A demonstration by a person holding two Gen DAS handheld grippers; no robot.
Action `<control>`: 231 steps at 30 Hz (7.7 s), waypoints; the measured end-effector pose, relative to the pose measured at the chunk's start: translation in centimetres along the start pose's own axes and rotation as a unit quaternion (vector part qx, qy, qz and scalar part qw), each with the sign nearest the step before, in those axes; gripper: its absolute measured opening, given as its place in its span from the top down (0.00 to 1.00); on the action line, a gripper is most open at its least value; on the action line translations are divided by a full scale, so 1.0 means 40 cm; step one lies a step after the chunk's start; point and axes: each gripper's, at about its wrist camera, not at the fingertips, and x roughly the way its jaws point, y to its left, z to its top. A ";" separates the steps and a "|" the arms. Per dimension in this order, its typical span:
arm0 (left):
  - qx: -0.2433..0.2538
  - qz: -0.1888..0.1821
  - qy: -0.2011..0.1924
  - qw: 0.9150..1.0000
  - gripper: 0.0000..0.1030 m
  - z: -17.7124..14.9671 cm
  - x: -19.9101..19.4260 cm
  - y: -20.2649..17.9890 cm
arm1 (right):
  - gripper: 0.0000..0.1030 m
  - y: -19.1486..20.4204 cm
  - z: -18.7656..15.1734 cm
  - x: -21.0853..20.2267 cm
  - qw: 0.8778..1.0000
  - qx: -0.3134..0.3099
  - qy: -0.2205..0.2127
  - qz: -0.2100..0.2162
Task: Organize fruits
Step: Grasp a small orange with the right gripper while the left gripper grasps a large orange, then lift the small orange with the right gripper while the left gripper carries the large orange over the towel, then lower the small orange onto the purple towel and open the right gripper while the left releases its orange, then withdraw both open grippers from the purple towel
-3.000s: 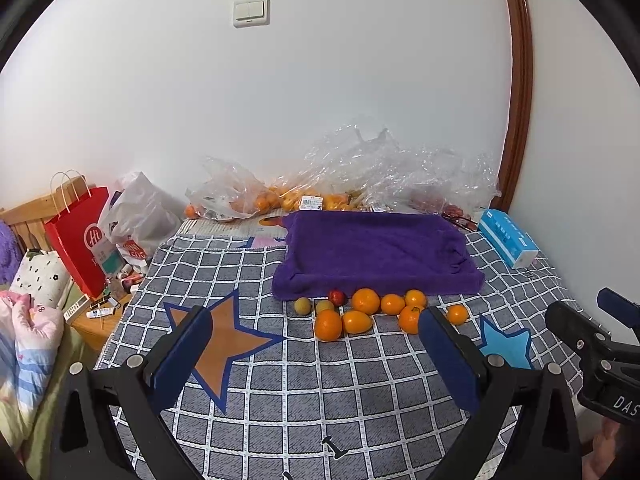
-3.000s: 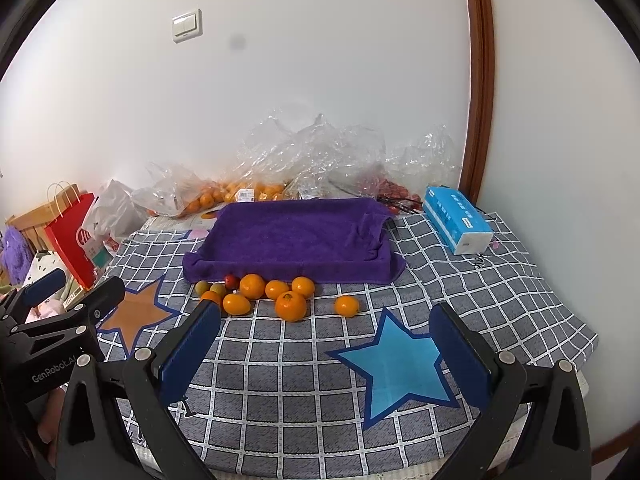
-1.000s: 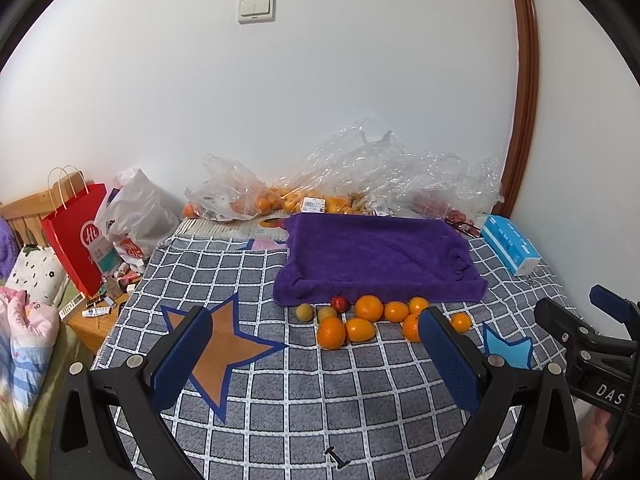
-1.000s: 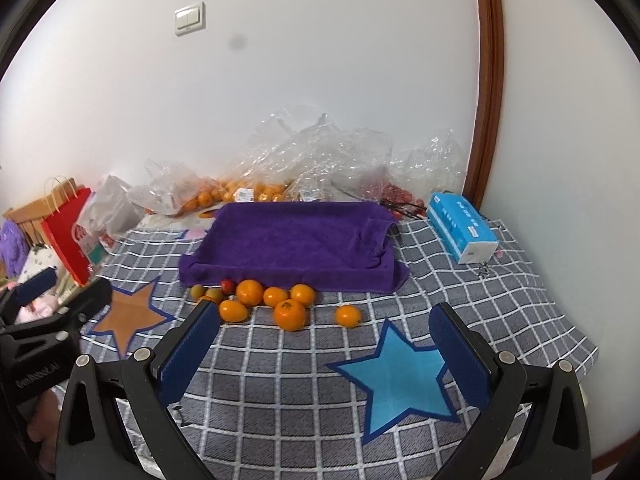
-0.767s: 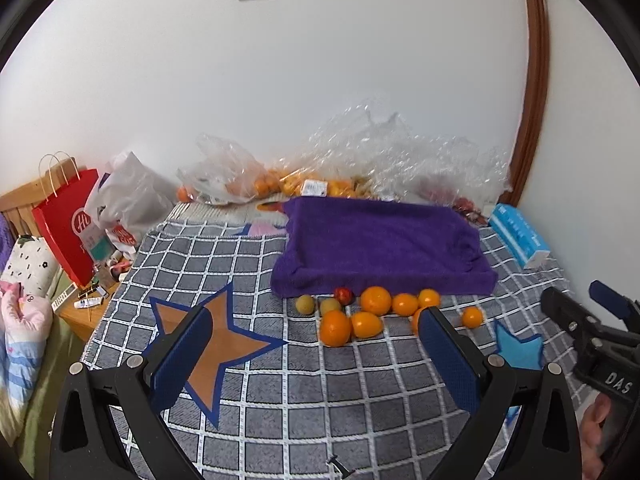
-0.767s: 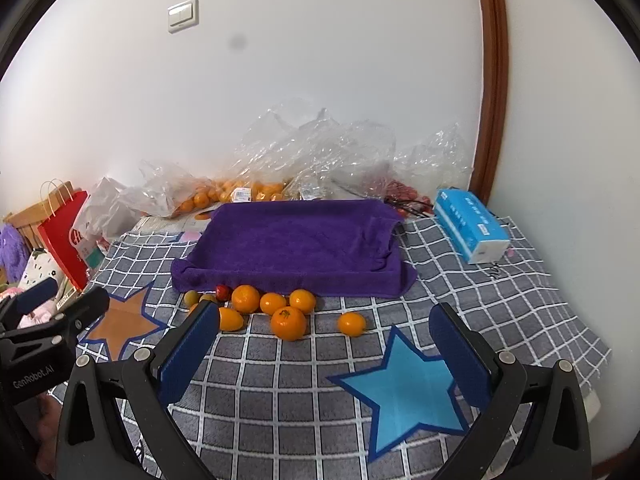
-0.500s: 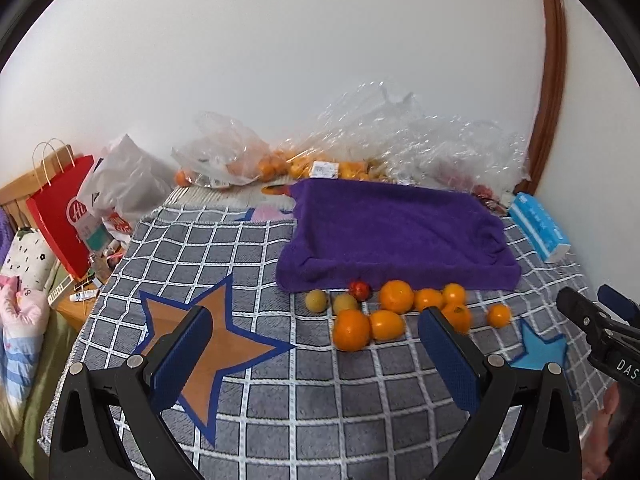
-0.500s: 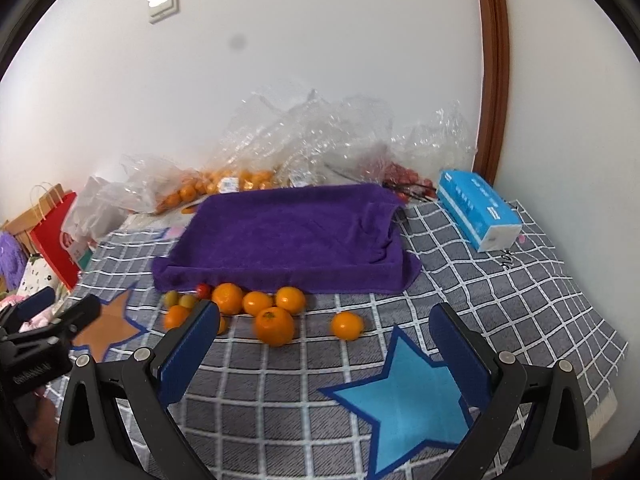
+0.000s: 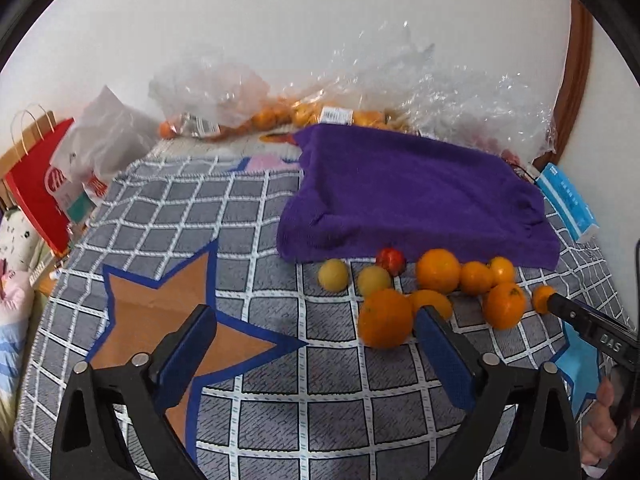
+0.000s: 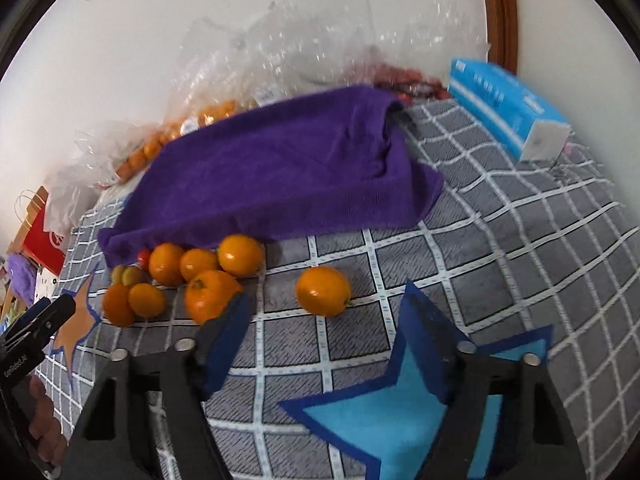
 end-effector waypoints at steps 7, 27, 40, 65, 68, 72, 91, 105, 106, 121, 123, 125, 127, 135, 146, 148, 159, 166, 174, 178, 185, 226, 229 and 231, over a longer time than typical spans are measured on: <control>0.006 -0.009 0.019 1.000 0.16 -0.007 0.056 0.007 | 0.51 0.022 -0.007 0.065 0.999 -0.026 0.001 -0.027; 0.015 -0.095 0.035 0.995 0.63 -0.023 0.089 -0.036 | 0.56 0.042 -0.019 0.079 0.996 -0.067 -0.018 -0.055; 0.007 -0.077 0.017 0.997 0.63 -0.038 0.125 -0.061 | 0.56 0.041 -0.018 0.076 0.997 -0.062 -0.019 -0.050; -0.067 -0.131 -0.021 0.989 0.66 -0.041 0.087 -0.007 | 0.66 0.004 -0.020 0.041 0.998 -0.026 -0.047 -0.015; -0.073 -0.139 -0.021 0.987 0.66 -0.036 0.070 0.002 | 0.66 0.007 -0.011 0.035 0.998 -0.024 -0.042 -0.025; -0.054 -0.115 -0.038 0.991 0.66 -0.011 0.024 -0.008 | 0.77 0.020 0.021 -0.006 0.998 -0.023 -0.057 -0.009; -0.059 -0.126 -0.022 0.990 0.66 -0.010 0.024 -0.010 | 0.60 0.042 -0.057 0.033 0.998 -0.063 -0.021 -0.020; -0.037 -0.118 -0.042 0.991 0.66 0.069 0.005 -0.057 | 0.69 0.077 0.046 -0.049 0.993 -0.079 -0.086 -0.022; -0.034 -0.117 -0.048 0.991 0.66 0.083 0.005 -0.062 | 0.69 0.079 0.067 -0.055 0.992 -0.078 -0.093 -0.025; -0.036 -0.110 -0.071 0.991 0.66 0.225 0.093 -0.123 | 0.69 0.087 0.266 -0.014 0.991 -0.050 -0.121 -0.024; -0.036 -0.108 -0.072 0.991 0.66 0.234 0.110 -0.131 | 0.69 0.091 0.285 -0.004 0.990 -0.052 -0.127 -0.027; -0.039 -0.104 -0.073 0.991 0.66 0.241 0.128 -0.139 | 0.69 0.089 0.296 0.008 0.990 -0.053 -0.129 -0.027; -0.041 -0.106 -0.070 0.991 0.66 0.241 0.153 -0.138 | 0.69 0.087 0.300 0.029 0.990 -0.048 -0.128 -0.027; -0.064 -0.097 -0.055 0.992 0.66 0.213 0.214 -0.112 | 0.69 0.054 0.285 0.127 0.995 -0.026 -0.092 -0.013; -0.051 -0.087 -0.049 0.994 0.66 0.196 0.251 -0.119 | 0.69 0.026 0.277 0.150 0.995 -0.017 -0.093 -0.019; -0.050 -0.084 -0.047 0.994 0.66 0.196 0.257 -0.119 | 0.69 0.032 0.274 0.155 0.995 -0.025 -0.093 -0.026; -0.035 -0.072 -0.043 0.996 0.66 0.188 0.266 -0.129 | 0.69 0.056 0.245 0.181 0.994 -0.050 -0.090 -0.038; -0.024 -0.062 -0.041 0.997 0.66 0.186 0.268 -0.138 | 0.69 0.045 0.236 0.206 0.996 -0.036 -0.069 -0.032; -0.028 -0.067 -0.046 0.996 0.66 0.187 0.265 -0.137 | 0.68 0.037 0.233 0.214 0.997 -0.029 -0.069 -0.036; -0.034 -0.078 -0.057 0.995 0.66 0.188 0.253 -0.135 | 0.54 0.041 0.232 0.201 0.996 -0.029 -0.081 -0.034; -0.009 -0.074 -0.093 0.993 0.56 0.185 0.214 -0.157 | 0.42 0.048 0.232 0.181 0.994 -0.029 -0.094 -0.052; -0.048 -0.040 -0.013 0.998 0.50 0.034 -0.001 0.100 | 0.42 0.160 0.005 -0.045 0.994 -0.068 -0.084 -0.019; -0.058 -0.043 -0.008 0.997 0.50 0.014 0.008 0.130 | 0.43 0.172 -0.020 -0.014 0.996 -0.067 -0.063 0.002; -0.063 -0.046 -0.005 0.997 0.50 0.008 0.016 0.136 | 0.43 0.188 -0.035 0.000 0.995 -0.076 -0.057 0.005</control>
